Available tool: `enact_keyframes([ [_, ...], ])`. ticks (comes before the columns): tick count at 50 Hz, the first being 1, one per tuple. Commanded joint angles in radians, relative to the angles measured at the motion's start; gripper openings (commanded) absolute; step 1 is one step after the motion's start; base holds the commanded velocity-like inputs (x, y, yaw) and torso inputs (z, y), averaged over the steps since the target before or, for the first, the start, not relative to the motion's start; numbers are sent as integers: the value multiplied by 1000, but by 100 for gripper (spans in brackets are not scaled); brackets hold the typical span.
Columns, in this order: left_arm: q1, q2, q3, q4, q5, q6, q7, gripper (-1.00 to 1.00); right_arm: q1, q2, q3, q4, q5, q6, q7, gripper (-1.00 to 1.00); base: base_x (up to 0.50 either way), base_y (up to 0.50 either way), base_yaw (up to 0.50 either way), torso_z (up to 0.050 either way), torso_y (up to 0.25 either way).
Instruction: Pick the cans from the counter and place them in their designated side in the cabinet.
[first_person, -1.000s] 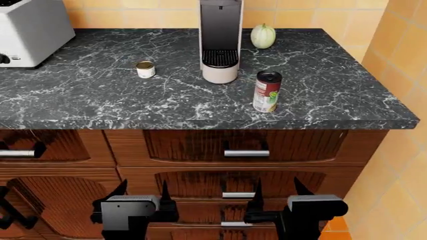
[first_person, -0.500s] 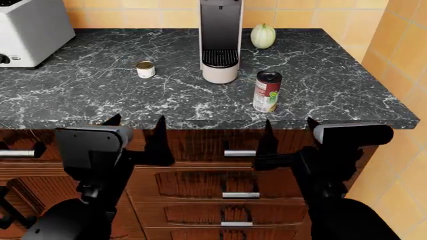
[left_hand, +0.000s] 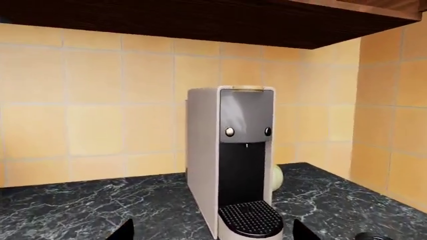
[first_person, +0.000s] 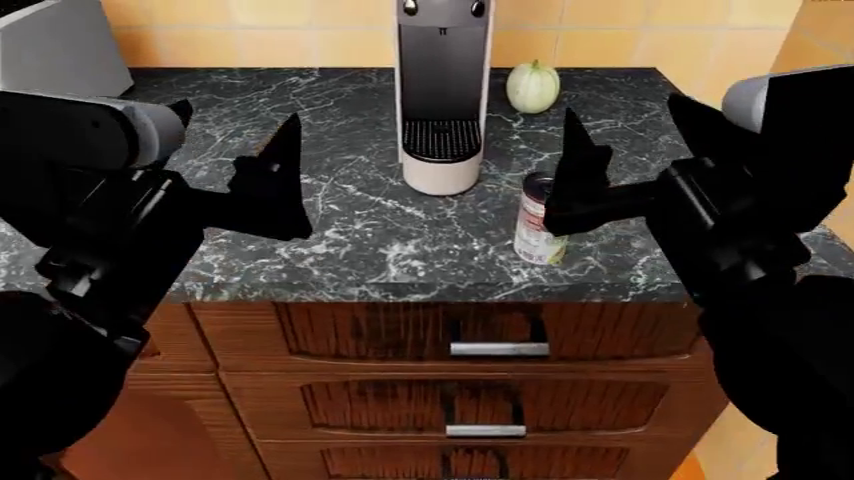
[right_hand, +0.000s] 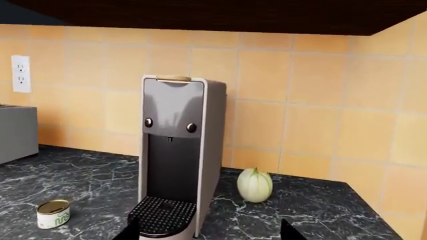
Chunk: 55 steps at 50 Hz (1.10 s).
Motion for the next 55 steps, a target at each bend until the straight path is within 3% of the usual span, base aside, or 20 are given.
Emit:
enact_keyframes([
  [1, -95, -25, -70, 35, -125, -119, -70, 100, 83, 22, 25, -5, 55, 65, 13, 100, 301, 0, 0, 0, 0],
  [17, -113, -45, -59, 34, -138, -112, -89, 100, 79, 34, 10, 18, 93, 46, 38, 100, 303, 0, 0, 0, 0],
  [33, -109, -56, -42, 30, -141, -95, -103, 100, -259, 73, -106, 149, 8, -168, 10, 100, 0, 0, 0, 0, 0],
  [55, -81, -71, -10, 15, -123, -45, -102, 100, -357, 66, -73, 127, 45, -154, 22, 100, 0, 0, 0, 0, 0],
])
